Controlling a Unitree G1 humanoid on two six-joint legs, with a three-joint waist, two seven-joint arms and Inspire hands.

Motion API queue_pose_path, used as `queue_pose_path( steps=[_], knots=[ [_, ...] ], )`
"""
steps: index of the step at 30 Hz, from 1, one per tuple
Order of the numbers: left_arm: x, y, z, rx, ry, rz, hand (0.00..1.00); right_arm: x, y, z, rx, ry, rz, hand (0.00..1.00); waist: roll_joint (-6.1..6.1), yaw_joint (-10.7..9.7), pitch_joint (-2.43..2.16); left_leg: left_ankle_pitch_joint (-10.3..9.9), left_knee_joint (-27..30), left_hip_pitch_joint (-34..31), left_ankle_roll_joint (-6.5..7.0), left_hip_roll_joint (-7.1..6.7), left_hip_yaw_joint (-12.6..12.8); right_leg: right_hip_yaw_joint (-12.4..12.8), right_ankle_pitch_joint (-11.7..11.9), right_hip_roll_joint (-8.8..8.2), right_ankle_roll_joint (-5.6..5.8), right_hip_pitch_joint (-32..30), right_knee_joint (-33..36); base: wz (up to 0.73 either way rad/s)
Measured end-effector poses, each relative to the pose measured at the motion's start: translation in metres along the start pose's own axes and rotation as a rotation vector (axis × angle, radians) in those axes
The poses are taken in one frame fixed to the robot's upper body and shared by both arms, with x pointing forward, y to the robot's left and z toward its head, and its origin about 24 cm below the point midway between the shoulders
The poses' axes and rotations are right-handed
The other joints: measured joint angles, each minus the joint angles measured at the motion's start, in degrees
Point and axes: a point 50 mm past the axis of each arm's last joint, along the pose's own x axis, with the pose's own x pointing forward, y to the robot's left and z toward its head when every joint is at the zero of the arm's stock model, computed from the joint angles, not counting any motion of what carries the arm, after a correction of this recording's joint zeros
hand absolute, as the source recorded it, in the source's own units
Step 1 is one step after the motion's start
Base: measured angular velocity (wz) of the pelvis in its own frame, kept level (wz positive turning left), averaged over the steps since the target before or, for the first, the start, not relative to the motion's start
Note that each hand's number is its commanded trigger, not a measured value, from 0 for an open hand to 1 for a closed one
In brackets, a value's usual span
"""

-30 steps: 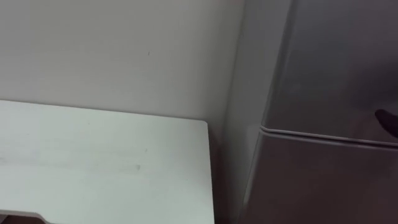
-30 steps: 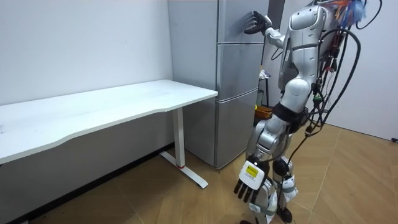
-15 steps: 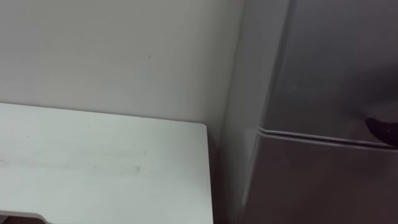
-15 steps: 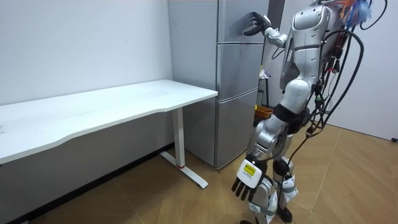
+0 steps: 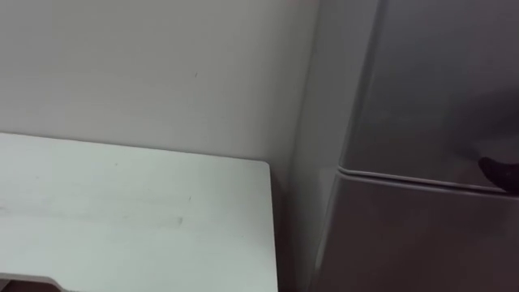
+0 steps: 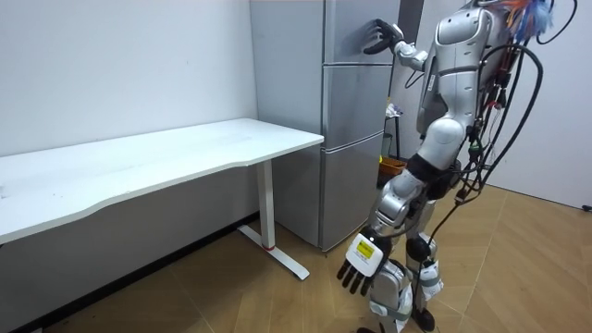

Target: Put the bottle in the upper fridge

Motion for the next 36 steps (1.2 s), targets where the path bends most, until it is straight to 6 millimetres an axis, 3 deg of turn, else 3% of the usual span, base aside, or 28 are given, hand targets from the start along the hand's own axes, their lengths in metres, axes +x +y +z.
queue_pose_path(
  steps=[3, 9, 16, 21, 29, 36],
  knots=[
    [-0.001, 0.0, -0.007, -0.002, 0.016, 0.001, 0.0, 0.001, -0.005, -0.003, 0.073, 0.035, -0.013, 0.0, 0.11, -0.63, -0.25, 0.01, -0.23, 0.41, 0.01, -0.06, -0.05, -0.11, 0.01, -0.04, 0.0, 0.35, 0.01, 0.0],
    [-0.005, 0.002, -0.025, -0.038, 0.05, 0.012, 0.0, -0.006, -0.024, -0.035, 0.187, 0.223, -0.079, 0.0, -0.19, -2.27, -0.56, 0.25, -1.12, 0.63, -0.07, -0.35, -0.56, -0.81, -0.06, -0.15, 0.12, 0.8, -0.3, 0.06],
    [-0.007, 0.008, -0.033, -0.069, 0.057, 0.039, 0.0, -0.004, -0.054, -0.039, 0.322, 0.269, -0.282, 0.0, 0.2, -5.5, -0.05, 0.26, -1.58, 0.34, -0.09, -0.51, -0.76, -1.09, -0.14, -0.13, 0.2, 0.47, -0.97, 0.02],
    [-0.006, 0.008, -0.029, -0.065, 0.03, 0.048, 0.0, -0.007, -0.071, -0.042, 0.367, 0.285, -0.406, 0.0, 0.02, -6.17, 0.11, 0.23, -2.42, 0.88, -0.16, -0.56, -0.38, -0.95, -0.31, -0.15, 0.41, 0.47, -1.02, -0.03],
    [-0.006, 0.005, -0.03, -0.08, 0.031, 0.069, 0.0, -0.033, -0.098, -0.072, 0.392, 0.404, -0.542, 0.0, -0.07, -6.89, 0.26, 0.2, -3.09, 1.4, -0.19, -0.62, 0.04, -0.81, -0.5, -0.25, 0.42, 0.42, -1.29, -0.02],
    [-0.006, 0.004, -0.03, -0.123, 0.031, 0.087, 0.0, -0.065, -0.116, -0.115, 0.376, 0.602, -0.668, 0.0, 0.34, -6.81, 0.4, 0.11, -3.56, 1.68, -0.2, -0.57, 1.09, 0.57, -0.49, -0.09, 0.41, 0.48, -1.66, -0.07]
  ],
)
